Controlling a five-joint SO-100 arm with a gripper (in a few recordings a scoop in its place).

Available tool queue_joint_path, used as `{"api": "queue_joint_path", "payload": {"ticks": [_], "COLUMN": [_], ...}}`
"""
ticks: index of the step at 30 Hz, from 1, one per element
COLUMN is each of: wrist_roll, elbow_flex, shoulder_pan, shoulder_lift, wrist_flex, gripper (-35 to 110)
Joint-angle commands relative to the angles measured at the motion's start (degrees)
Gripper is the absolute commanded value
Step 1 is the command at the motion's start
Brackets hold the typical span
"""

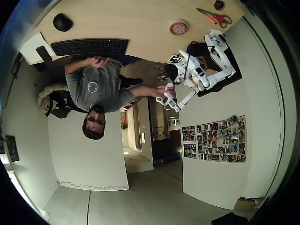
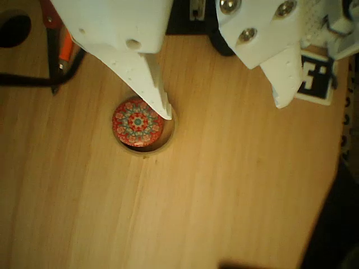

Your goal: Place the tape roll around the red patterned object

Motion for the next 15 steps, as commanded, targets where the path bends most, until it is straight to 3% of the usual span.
{"api": "queue_joint_path", "payload": {"ticks": [1, 15], "wrist_roll": [-1.05, -0.44], "elbow_flex": [-4.04, -2.90], "shoulder_pan": [-1.41, -2.46], "shoulder_lift": [5.27, 7.47], "wrist_flex": [2.99, 2.81], "gripper": [46, 45]}}
